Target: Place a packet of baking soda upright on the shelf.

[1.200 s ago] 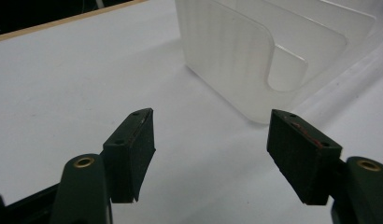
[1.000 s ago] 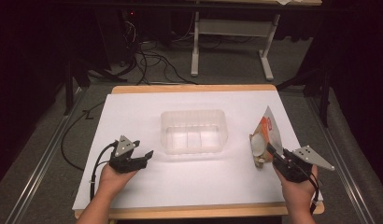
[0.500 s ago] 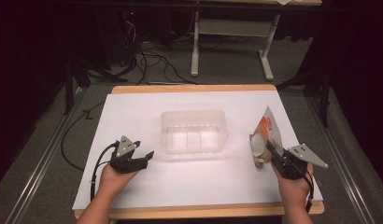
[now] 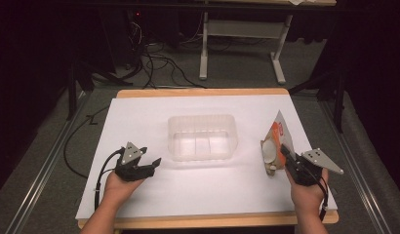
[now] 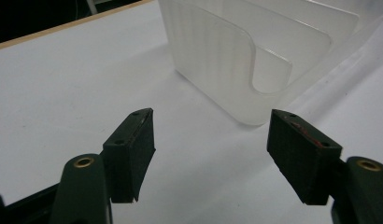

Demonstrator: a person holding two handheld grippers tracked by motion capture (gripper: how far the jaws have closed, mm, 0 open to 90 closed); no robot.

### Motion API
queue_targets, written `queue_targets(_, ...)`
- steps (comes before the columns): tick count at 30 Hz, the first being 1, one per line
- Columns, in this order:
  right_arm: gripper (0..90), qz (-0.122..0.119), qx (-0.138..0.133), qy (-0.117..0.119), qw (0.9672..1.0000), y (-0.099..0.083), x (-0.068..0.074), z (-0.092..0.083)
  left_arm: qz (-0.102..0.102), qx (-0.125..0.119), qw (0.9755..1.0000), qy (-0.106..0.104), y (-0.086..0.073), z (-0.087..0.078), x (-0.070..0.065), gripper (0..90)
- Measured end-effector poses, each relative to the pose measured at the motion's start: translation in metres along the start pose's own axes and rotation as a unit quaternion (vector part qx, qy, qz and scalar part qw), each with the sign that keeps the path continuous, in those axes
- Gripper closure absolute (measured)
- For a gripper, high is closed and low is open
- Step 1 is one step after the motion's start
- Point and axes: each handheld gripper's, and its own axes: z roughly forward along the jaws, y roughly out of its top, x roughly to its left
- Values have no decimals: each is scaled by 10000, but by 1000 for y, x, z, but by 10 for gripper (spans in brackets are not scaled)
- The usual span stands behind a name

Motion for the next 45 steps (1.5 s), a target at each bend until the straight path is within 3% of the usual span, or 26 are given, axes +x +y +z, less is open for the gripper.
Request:
queue_targets(11, 900, -82, -58, -146, 9998, 6, -4, -2, -9, 25, 10000, 2, 0, 1, 0, 328)
queue_targets(21, 900, -353, -196, -250, 9989, 12, -3, -10, -58, 2, 10000, 33, 0, 0, 1, 330)
queue_targets(45, 900, -304, -515, -190, 9980, 22, -3, -27, -131, -148, 9997, 121, 2, -6, 5, 332)
